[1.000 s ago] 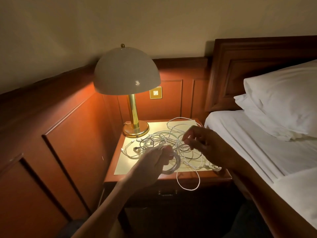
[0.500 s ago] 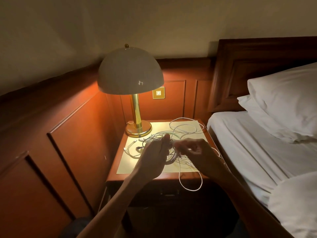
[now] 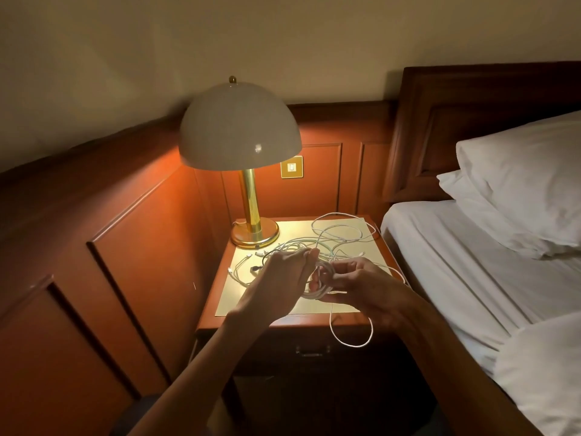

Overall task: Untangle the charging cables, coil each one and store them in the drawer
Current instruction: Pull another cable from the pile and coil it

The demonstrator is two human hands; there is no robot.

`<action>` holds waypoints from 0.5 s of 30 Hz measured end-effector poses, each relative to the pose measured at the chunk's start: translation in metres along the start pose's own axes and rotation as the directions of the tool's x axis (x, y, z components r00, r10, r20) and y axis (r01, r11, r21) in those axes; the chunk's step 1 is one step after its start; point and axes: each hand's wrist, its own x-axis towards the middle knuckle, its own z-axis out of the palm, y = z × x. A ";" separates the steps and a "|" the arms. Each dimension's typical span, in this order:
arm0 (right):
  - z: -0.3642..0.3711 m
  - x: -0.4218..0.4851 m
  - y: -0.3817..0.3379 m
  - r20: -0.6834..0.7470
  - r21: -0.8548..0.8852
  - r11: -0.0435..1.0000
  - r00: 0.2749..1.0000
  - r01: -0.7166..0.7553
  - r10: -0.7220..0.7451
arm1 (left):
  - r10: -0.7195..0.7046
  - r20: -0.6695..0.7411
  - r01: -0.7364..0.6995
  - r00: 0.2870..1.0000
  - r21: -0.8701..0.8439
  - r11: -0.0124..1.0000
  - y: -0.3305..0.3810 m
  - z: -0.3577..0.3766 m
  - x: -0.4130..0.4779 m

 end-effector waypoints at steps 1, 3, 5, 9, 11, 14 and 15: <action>-0.001 0.001 -0.001 0.021 0.046 0.999 1.000 -0.013 0.012 | 0.064 -0.038 -0.063 0.997 0.014 0.998 -0.002 0.001 -0.001; -0.001 0.003 0.000 0.021 0.080 0.997 1.000 -0.019 0.017 | 0.088 -0.090 -0.091 0.992 -0.030 0.995 -0.008 0.006 -0.003; -0.001 0.005 0.006 -0.019 0.002 1.000 0.999 0.025 -0.025 | 0.053 -0.118 -0.064 0.992 -0.094 0.993 -0.011 0.011 -0.003; -0.001 0.006 0.017 -0.094 -0.113 0.984 0.984 0.140 -0.151 | 0.033 -0.119 -0.049 0.992 -0.135 0.990 -0.016 0.021 -0.004; -0.001 0.007 0.021 -0.095 -0.101 0.977 0.976 0.186 -0.196 | 0.022 -0.111 -0.039 0.994 -0.156 0.987 -0.017 0.021 -0.004; -0.003 0.009 0.026 -0.074 -0.110 0.961 0.962 0.254 -0.262 | 0.035 -0.100 -0.054 0.994 -0.190 0.980 -0.016 0.020 -0.005; -0.004 0.010 0.028 -0.064 -0.103 0.958 0.959 0.268 -0.275 | 0.043 -0.096 -0.061 0.994 -0.194 0.979 -0.017 0.021 -0.005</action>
